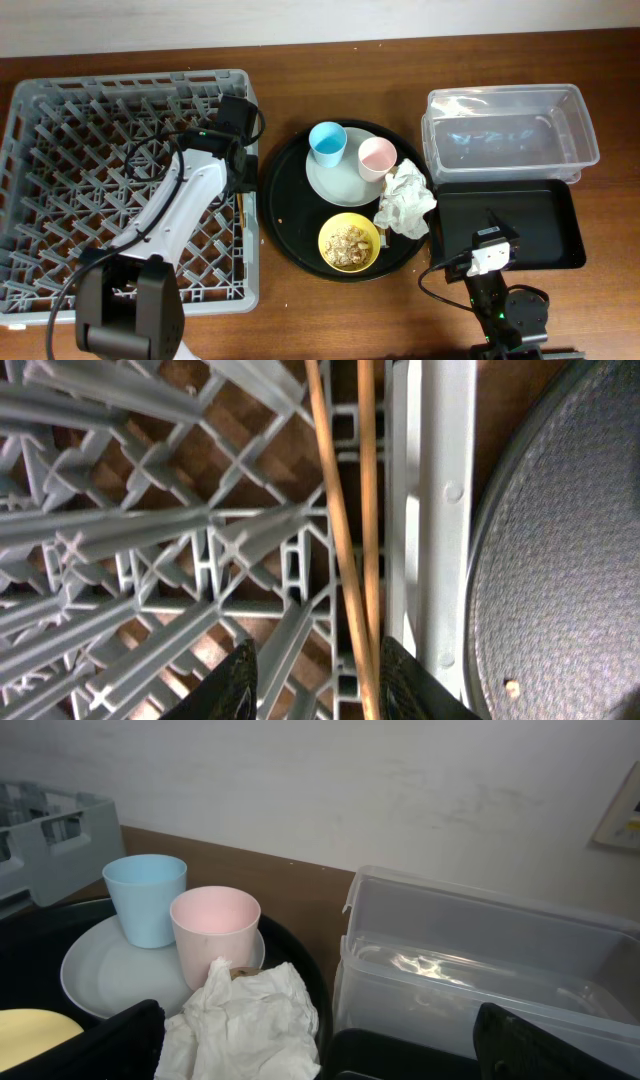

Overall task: Sort waste into correct bins and load items into the dishwasher rack
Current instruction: 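Grasp the second chopstick and place it in the rack, then move the right gripper to the yellow bowl and grasp its rim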

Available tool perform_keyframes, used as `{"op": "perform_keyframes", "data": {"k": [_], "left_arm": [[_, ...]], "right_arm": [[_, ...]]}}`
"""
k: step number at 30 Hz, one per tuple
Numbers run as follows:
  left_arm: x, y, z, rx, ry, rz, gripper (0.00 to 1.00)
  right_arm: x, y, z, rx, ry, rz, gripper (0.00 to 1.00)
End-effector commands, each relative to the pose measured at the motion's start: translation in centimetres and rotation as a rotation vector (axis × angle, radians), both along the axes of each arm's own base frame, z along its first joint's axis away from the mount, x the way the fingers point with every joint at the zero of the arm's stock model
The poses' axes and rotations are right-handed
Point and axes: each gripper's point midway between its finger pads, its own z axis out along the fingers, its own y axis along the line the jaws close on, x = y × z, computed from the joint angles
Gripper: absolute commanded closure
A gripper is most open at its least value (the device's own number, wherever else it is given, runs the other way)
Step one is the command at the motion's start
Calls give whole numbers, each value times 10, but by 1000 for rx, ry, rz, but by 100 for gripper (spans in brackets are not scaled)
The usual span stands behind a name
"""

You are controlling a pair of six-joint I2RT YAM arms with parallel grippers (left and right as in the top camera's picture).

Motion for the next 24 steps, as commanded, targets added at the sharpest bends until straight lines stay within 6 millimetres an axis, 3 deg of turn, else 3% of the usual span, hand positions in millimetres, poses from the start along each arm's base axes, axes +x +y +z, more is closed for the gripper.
{"op": "perform_keyframes", "data": {"k": [1,4,7,8,12,16,20,24], "left_arm": [[7,1,29,-1,-48,-2,62],[-2,-19,74,-133,-92,-40,59],[-21,-48,114,-334,-132,-111,42],[-29,-54,125,-378,-144,-130,1],[-43,-52,148,-401,-191,-143,1],[-44,-52,151,-402,-198,-145,1],[-44,-52,151,-402,-198,-145,1],[-44,-52,151,-402,-198,-145,1]], "right_arm": [[0,3,-3,-3,5,14,1],[0,3,-3,-3,5,14,1],[0,3,-3,-3,5,14,1],[0,3,-3,-3,5,14,1],[0,3,-3,-3,5,14,1],[-2,10,1,4,-11,60,1],[-18,45,53,17,-196,277,1],[-35,37,108,147,-153,238,1]]}}
